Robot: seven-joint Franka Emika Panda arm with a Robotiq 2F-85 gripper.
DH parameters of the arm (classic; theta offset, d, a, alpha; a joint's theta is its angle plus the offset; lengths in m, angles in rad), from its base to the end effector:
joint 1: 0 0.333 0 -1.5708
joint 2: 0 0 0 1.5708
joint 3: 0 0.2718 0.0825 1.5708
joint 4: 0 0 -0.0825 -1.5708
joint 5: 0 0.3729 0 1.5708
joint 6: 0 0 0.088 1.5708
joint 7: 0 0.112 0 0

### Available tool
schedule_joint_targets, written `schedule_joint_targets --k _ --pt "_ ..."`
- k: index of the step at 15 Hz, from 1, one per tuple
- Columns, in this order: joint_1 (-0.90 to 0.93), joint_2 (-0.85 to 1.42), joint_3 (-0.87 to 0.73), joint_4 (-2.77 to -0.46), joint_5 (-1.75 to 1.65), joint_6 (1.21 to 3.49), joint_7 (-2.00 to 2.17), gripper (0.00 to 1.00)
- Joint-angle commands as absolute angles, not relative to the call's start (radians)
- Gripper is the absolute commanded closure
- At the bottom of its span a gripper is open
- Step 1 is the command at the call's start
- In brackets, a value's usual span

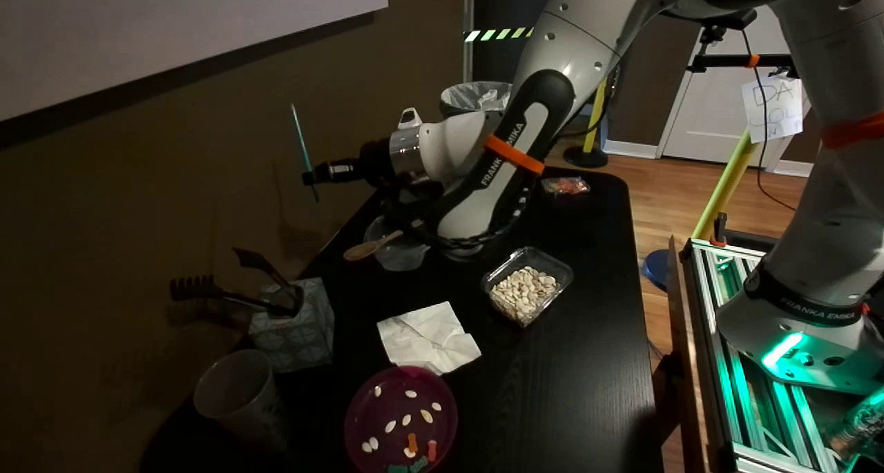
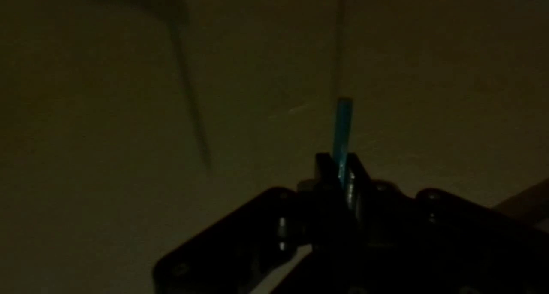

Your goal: Put the blue pencil inside the grey box

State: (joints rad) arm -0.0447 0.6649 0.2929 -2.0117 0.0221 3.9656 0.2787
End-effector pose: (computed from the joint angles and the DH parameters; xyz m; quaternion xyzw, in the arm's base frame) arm 0.5947 0.1224 0.2663 -0.7862 0.1009 -0.5733 0.2074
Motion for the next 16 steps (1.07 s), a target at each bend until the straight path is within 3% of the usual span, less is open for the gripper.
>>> schedule_joint_targets --k 1,3,4,5,6,10,16 --pt "0.071 0.768 0.214 -1.875 0.157 4.021 0.234 0.98" --pt "0.104 0.801 0.205 -1.834 0.182 4.019 0.234 0.98" --pt "0.068 0.733 0.212 -1.903 0.138 3.981 0.261 0.91" --pt "0.085 0.752 0.210 -1.883 0.151 3.982 0.256 0.91" --pt "0.095 0.767 0.210 -1.869 0.157 3.985 0.254 0.98" --pt "0.119 0.854 0.201 -1.791 0.086 4.150 0.239 0.98" --pt "0.179 0.935 0.182 -1.682 0.008 4.219 0.154 0.98"
